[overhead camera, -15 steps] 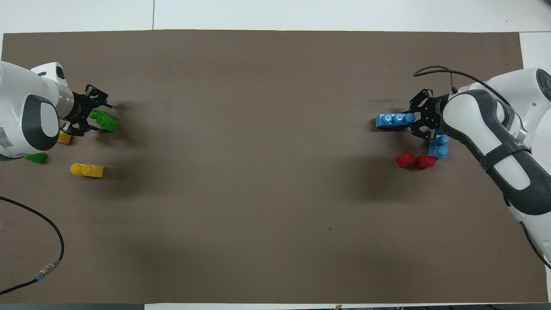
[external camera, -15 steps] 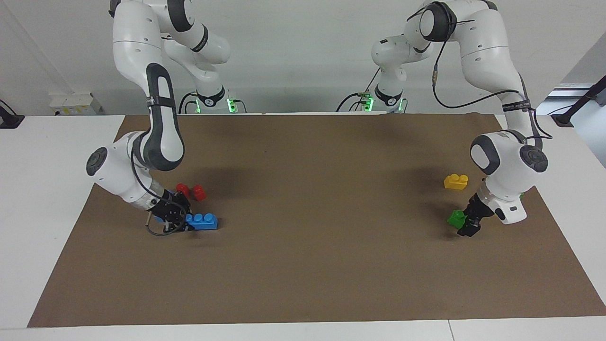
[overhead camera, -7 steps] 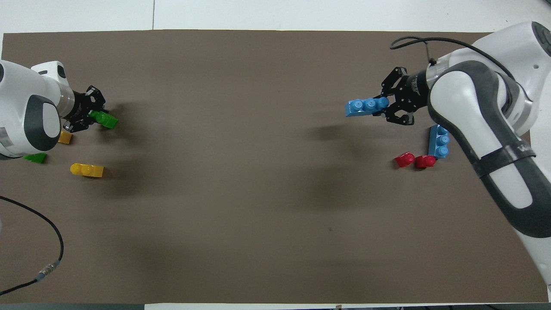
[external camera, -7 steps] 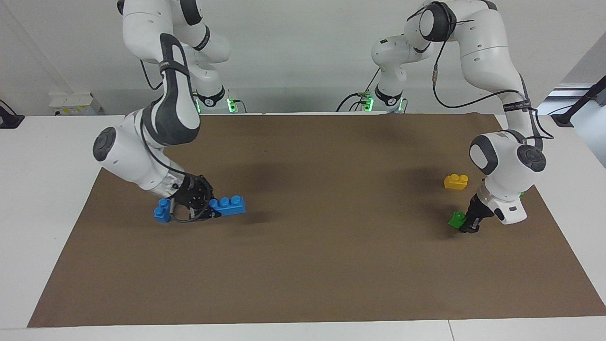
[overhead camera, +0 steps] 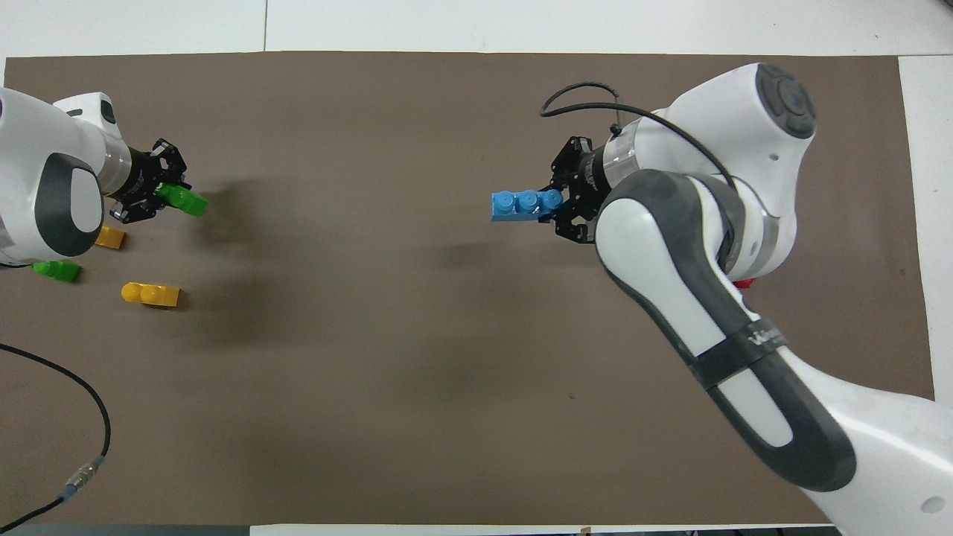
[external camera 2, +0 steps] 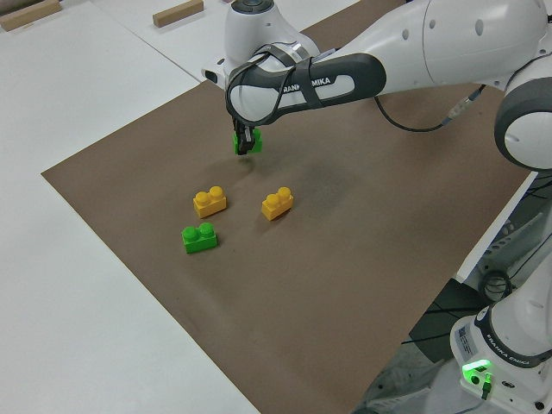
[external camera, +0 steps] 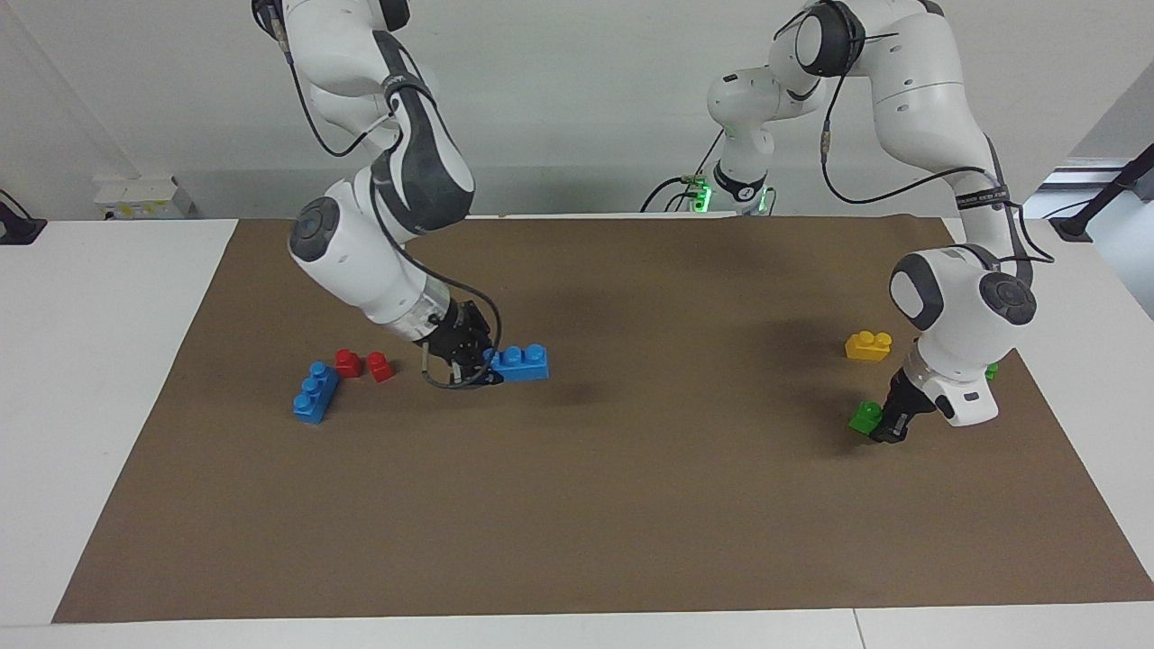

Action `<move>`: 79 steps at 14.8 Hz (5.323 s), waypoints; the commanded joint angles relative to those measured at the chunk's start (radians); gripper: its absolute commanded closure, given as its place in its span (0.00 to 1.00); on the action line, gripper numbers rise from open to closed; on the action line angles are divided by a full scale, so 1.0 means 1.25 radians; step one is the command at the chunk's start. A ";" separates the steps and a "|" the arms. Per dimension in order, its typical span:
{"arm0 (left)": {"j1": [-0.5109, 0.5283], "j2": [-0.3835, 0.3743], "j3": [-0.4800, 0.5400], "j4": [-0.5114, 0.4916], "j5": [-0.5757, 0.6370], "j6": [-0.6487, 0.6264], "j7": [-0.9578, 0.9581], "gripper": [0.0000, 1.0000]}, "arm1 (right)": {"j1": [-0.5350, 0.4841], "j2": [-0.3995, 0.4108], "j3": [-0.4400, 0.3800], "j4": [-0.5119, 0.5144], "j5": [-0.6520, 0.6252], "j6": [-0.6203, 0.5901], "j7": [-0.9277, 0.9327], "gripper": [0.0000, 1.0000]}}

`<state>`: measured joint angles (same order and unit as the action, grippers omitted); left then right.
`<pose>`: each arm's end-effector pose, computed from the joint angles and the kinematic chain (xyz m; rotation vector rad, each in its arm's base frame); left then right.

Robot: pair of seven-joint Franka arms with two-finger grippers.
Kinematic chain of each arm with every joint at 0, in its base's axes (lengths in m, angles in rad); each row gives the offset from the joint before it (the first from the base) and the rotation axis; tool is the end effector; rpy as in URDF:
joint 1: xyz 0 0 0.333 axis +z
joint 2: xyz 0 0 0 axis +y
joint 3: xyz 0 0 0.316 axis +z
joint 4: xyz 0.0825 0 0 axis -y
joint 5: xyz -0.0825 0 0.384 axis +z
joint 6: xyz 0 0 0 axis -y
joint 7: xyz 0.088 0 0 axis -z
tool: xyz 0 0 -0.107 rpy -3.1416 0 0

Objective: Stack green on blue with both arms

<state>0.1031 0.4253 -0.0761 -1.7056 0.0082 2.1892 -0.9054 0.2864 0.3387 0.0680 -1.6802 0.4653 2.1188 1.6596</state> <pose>0.6683 0.0235 0.3517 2.7612 1.3948 0.0674 0.6181 0.2457 0.4192 -2.0109 1.9426 0.4433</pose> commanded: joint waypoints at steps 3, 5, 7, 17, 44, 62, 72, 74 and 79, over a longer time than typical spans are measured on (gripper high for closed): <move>-0.079 -0.108 0.008 -0.027 0.013 -0.106 -0.187 1.00 | 0.104 -0.046 -0.004 -0.164 0.018 0.172 0.020 1.00; -0.128 -0.128 0.008 -0.032 0.013 -0.131 -0.305 1.00 | 0.121 -0.042 -0.003 -0.196 0.019 0.245 0.085 1.00; -0.182 -0.135 0.009 -0.041 0.013 -0.134 -0.436 1.00 | 0.152 -0.027 -0.003 -0.202 0.019 0.273 0.139 1.00; -0.378 -0.149 0.008 -0.057 0.013 -0.123 -0.831 1.00 | 0.156 -0.019 -0.003 -0.273 0.020 0.344 0.146 1.00; -0.562 -0.178 0.009 -0.220 0.044 0.094 -1.083 1.00 | 0.182 0.017 0.000 -0.319 0.086 0.432 0.020 1.00; -0.583 -0.135 0.011 -0.230 0.097 0.146 -1.141 1.00 | 0.175 0.015 0.000 -0.346 0.087 0.445 0.000 1.00; -0.586 -0.107 0.009 -0.232 0.131 0.177 -1.169 1.00 | 0.173 0.014 0.000 -0.346 0.086 0.445 -0.001 1.00; -0.609 -0.114 0.011 -0.255 0.131 0.169 -1.173 1.00 | 0.173 0.015 0.000 -0.346 0.086 0.445 -0.001 1.00; -0.610 -0.116 0.011 -0.259 0.131 0.167 -1.186 1.00 | 0.171 0.014 0.000 -0.349 0.087 0.444 -0.015 1.00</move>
<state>-0.6407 0.2621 -0.0739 -1.9941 0.1627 2.3833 -2.3573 0.5127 0.3524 0.0678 -2.0670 0.5442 2.6497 1.6919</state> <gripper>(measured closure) 0.661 0.656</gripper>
